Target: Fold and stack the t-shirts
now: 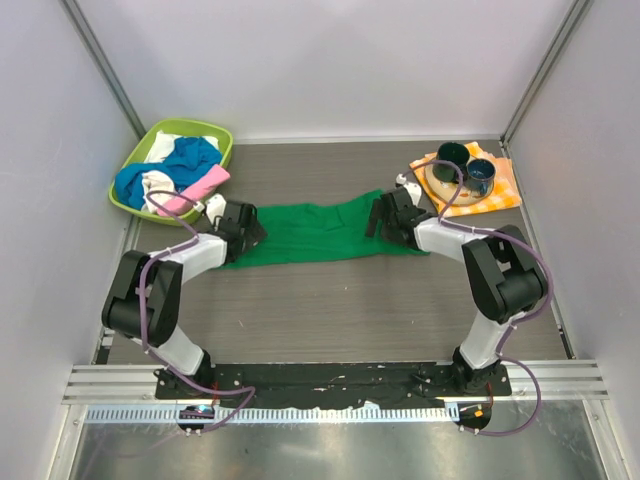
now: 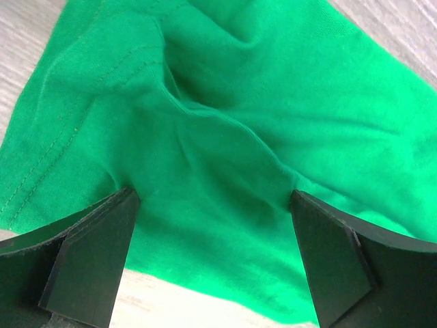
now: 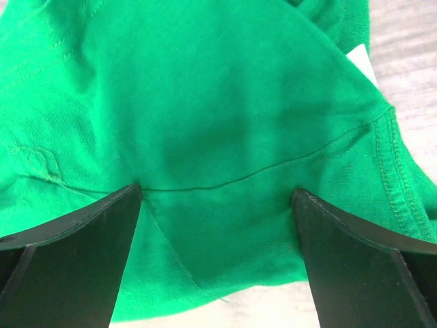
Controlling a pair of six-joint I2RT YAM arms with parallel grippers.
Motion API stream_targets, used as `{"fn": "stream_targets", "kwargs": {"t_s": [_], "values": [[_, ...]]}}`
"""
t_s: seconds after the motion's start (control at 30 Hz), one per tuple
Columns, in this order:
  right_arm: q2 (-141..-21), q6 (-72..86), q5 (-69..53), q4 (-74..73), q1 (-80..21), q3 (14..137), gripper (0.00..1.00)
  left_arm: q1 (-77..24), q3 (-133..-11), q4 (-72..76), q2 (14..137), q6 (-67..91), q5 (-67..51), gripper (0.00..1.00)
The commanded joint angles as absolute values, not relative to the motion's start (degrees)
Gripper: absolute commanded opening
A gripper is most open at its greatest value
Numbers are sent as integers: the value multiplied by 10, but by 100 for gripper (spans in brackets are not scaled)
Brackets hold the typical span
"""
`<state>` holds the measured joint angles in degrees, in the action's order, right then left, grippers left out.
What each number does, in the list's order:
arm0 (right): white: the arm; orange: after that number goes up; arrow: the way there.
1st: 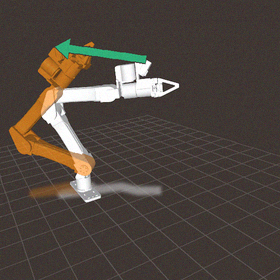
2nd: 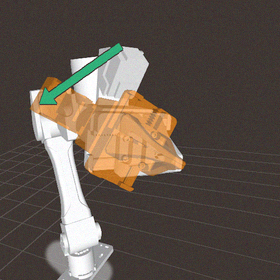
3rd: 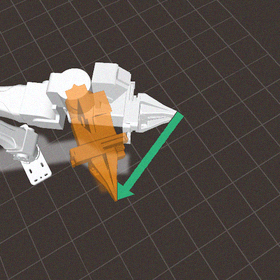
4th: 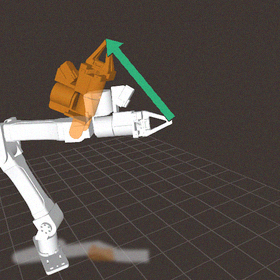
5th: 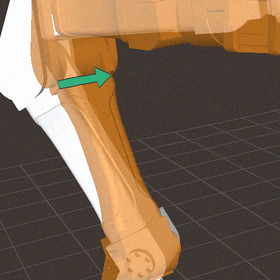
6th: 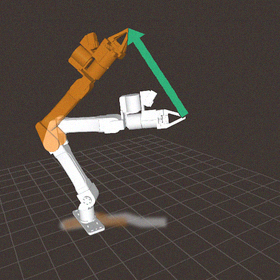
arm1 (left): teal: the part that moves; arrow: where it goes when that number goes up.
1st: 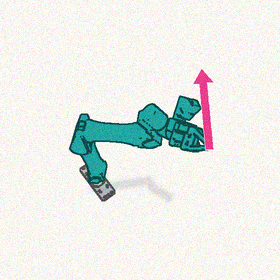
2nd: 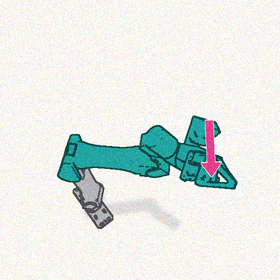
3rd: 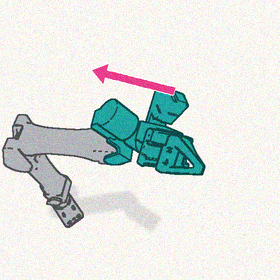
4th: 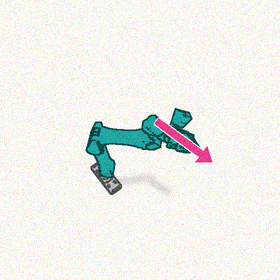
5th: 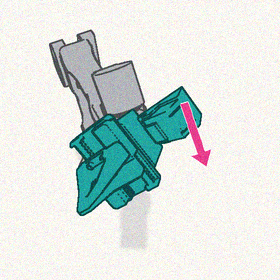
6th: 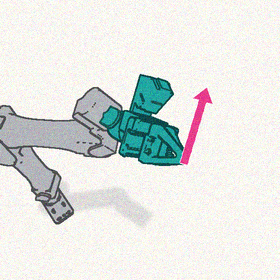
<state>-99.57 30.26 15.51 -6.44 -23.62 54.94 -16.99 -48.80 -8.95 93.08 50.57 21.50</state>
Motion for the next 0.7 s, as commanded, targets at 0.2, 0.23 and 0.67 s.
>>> {"fn": "stream_targets", "kwargs": {"t_s": [0.2, 0.23, 0.67], "values": [[-1160, 246, 87, -126, -214, 709, 98, -270, -362, -90, 852, 590, 238, 100], [-1173, 237, 76, -149, -214, 731, 98, -283, -357, -90, 846, 598, 241, 100], [-1330, 173, -22, -268, -213, 995, 98, -578, -425, -169, 880, 774, 346, 100]]}}
